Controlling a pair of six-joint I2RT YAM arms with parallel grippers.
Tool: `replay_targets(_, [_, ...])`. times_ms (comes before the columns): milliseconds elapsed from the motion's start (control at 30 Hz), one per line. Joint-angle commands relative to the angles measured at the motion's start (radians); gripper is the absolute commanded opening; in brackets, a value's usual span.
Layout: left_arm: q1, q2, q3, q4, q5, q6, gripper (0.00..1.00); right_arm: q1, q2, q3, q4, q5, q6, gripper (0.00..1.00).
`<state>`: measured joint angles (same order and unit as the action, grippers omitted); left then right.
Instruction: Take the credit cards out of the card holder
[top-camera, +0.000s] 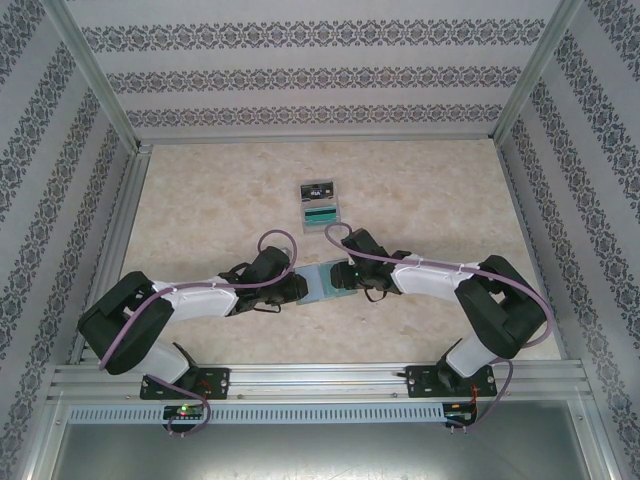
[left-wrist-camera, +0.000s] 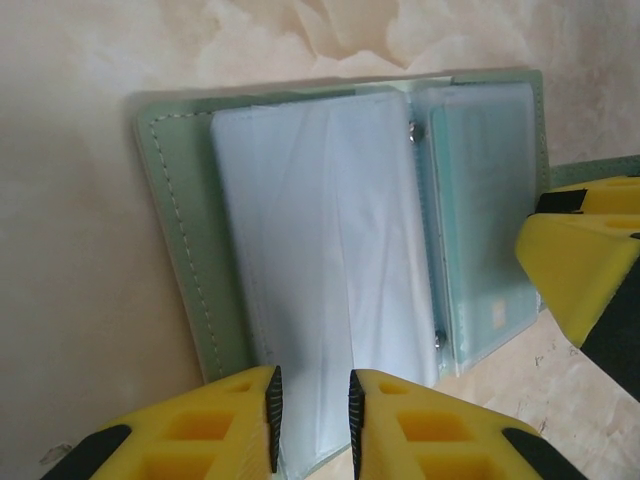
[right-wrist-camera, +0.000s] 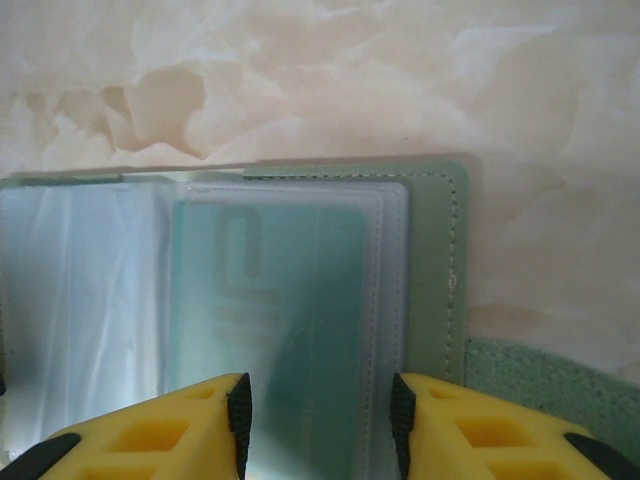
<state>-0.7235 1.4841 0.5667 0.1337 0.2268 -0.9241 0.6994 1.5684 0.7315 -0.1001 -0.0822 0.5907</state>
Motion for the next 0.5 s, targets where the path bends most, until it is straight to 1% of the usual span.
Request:
replay_targets(0, [0.010, -0.015, -0.007, -0.019, -0.005, 0.000, 0.27, 0.021, 0.015, 0.022, -0.029, 0.039, -0.027, 0.44])
replay_targets(233, [0.010, -0.007, -0.005, -0.012, 0.002, -0.001, 0.28, 0.045, 0.017, 0.035, -0.059, 0.083, -0.046, 0.45])
replay_targets(467, [0.011, 0.009, -0.002, 0.000, 0.014, -0.004, 0.28, 0.062, 0.024, 0.045, -0.037, 0.013, -0.027, 0.45])
